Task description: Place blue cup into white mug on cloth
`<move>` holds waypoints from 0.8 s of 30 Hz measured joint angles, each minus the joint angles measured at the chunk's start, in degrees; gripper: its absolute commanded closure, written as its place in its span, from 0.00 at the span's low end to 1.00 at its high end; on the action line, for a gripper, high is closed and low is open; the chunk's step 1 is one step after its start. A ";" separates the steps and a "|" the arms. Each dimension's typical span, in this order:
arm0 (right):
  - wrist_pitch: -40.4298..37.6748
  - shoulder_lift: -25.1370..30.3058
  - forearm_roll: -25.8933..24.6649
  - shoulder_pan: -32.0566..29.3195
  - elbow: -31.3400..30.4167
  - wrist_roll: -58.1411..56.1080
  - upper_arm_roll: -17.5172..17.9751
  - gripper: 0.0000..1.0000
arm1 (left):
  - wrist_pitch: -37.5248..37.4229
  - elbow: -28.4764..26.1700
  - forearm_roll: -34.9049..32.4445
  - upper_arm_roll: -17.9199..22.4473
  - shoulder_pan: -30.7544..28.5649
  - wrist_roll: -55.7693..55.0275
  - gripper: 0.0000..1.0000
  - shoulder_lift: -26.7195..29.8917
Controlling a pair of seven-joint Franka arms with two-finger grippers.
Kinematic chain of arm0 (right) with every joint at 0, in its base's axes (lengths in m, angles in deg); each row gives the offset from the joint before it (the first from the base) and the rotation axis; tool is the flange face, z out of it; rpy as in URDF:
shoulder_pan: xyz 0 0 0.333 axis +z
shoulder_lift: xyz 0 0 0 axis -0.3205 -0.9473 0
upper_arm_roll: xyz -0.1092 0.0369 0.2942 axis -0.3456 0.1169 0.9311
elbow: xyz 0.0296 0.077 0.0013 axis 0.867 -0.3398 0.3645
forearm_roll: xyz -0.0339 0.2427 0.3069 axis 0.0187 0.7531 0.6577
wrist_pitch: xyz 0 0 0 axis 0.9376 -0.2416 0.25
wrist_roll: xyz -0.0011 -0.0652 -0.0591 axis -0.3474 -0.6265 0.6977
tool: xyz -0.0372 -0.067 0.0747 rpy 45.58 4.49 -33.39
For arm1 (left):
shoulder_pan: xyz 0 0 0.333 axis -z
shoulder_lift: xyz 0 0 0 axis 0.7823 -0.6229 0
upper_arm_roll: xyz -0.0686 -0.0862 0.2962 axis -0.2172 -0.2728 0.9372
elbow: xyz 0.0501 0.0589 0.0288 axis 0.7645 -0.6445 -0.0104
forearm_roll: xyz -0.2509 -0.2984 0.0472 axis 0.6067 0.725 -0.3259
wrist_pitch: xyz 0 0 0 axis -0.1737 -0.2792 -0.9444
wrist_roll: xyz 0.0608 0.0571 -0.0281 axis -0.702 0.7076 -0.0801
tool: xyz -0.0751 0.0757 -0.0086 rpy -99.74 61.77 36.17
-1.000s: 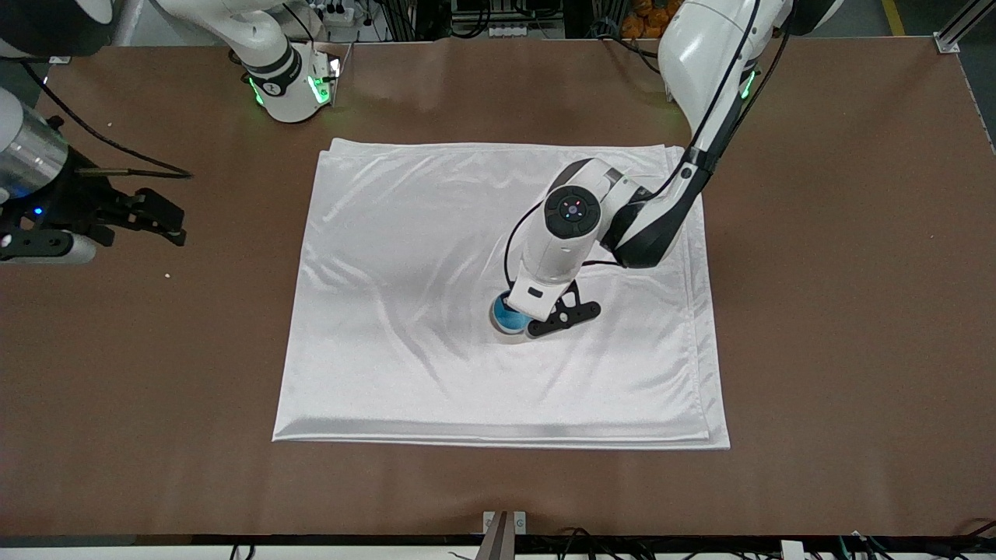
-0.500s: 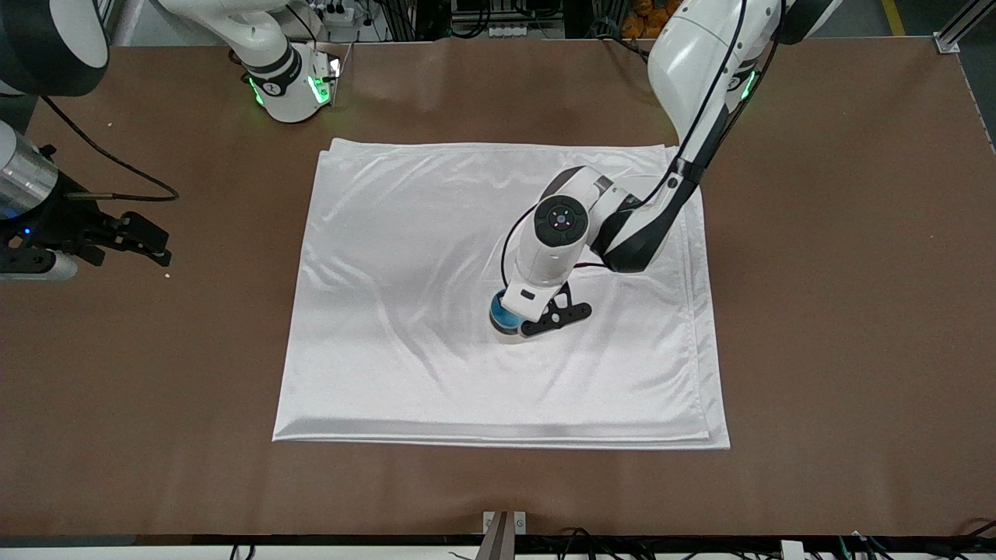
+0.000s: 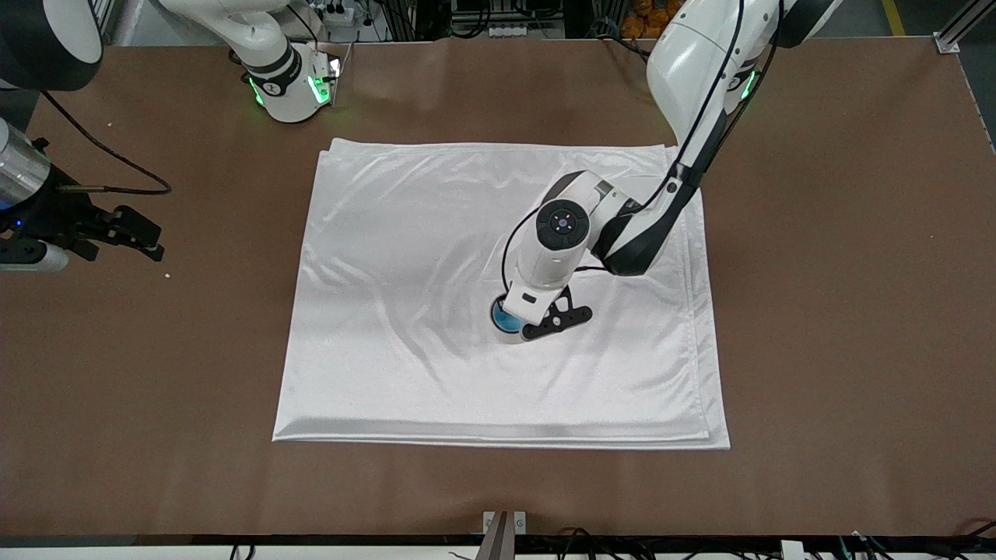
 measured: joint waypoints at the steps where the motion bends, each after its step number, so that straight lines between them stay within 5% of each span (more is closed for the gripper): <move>1: 0.01 0.00 0.00 -0.02 -0.02 -0.05 0.00 0.00 | 0.02 0.01 0.00 0.00 0.01 0.00 0.00 0.00; 13: 0.07 0.26 0.00 -0.02 -0.09 -0.18 0.06 0.00 | 0.29 1.26 -0.15 0.59 -0.52 0.00 0.00 0.18; 24: -0.23 1.90 0.00 -0.02 -0.09 -0.28 0.21 0.00 | -1.55 1.60 -1.93 5.69 -5.20 6.30 0.00 1.83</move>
